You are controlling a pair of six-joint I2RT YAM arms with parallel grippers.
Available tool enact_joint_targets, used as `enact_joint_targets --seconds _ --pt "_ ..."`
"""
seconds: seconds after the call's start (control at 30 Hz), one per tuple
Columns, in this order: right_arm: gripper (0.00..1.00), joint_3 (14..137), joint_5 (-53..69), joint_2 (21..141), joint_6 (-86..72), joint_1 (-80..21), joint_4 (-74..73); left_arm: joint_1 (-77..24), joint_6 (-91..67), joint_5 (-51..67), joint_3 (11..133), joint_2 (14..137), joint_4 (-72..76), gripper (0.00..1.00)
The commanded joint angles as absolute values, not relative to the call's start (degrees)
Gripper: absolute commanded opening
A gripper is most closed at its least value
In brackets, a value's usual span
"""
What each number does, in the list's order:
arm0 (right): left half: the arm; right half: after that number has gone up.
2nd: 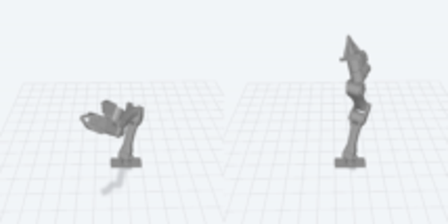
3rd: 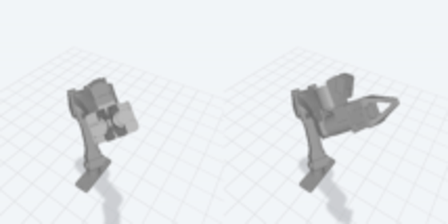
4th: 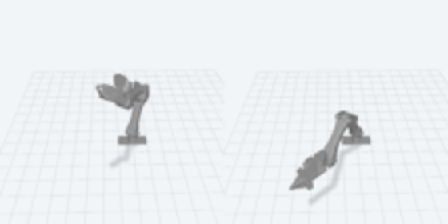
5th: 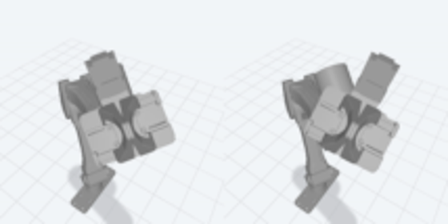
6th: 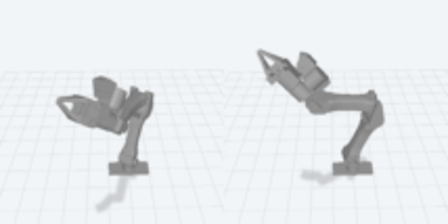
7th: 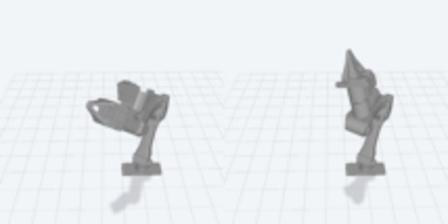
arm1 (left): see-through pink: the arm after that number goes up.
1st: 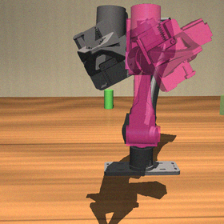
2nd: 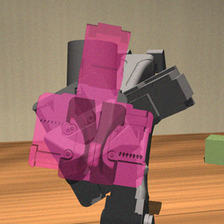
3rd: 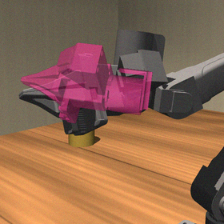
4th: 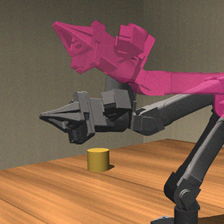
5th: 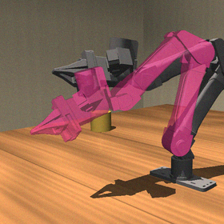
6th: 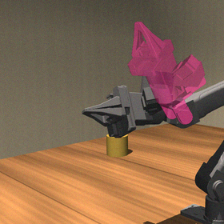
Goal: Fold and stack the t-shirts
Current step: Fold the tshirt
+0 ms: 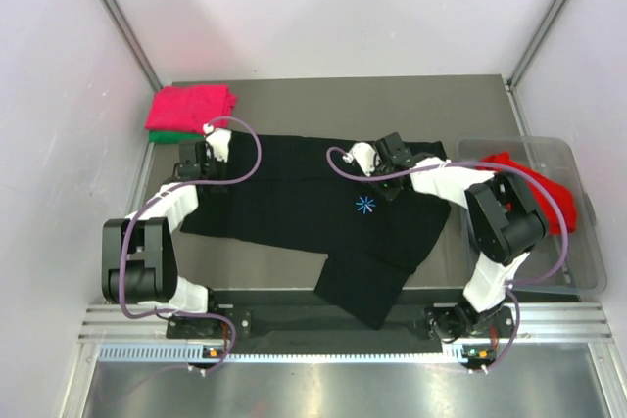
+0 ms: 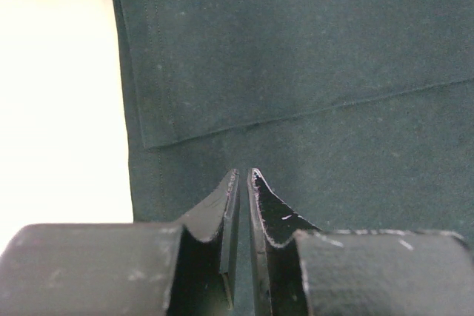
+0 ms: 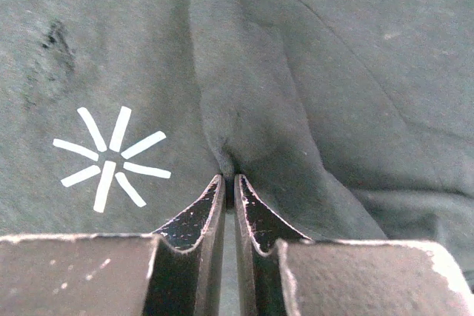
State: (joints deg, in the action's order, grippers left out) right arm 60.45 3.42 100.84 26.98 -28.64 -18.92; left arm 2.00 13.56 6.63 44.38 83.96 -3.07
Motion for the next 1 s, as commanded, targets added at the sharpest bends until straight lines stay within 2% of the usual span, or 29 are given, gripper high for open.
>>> enact_joint_targets --seconds 0.0,0.27,0.53,0.6,0.67,0.7,0.77,0.87,0.97 --pt "0.08 61.3 0.4 95.8 26.7 -28.9 -19.0 1.8 13.4 7.3 43.9 83.0 -1.3 0.14" --pt "0.08 60.3 -3.2 87.8 27.7 -33.1 -23.3 1.8 13.4 7.5 43.9 82.0 -1.8 0.15" --pt "0.07 62.7 3.0 85.7 26.3 -41.1 -28.6 1.8 13.8 6.9 44.0 80.9 -2.1 0.15" --pt "0.11 64.6 6.4 86.0 25.6 -43.0 -30.8 1.8 13.9 6.2 43.9 80.9 -2.2 0.15" --pt "0.28 67.5 7.9 87.0 24.8 -43.6 -31.9 1.8 14.2 5.8 44.0 81.3 -2.0 0.15" --pt "0.31 68.2 10.7 87.3 24.4 -43.6 -32.9 1.8 14.4 5.4 44.2 81.4 -2.4 0.15" --pt "0.32 69.5 12.2 87.1 23.6 -43.6 -33.4 1.8 14.8 4.8 44.6 81.6 -2.6 0.15" --pt "0.35 69.4 7.7 86.7 23.9 -42.5 -31.8 1.8 15.5 4.0 44.7 82.3 -1.8 0.15" --pt "0.35 69.7 6.0 87.6 25.2 -36.5 -28.7 1.8 15.6 4.7 47.6 85.1 -2.2 0.15"
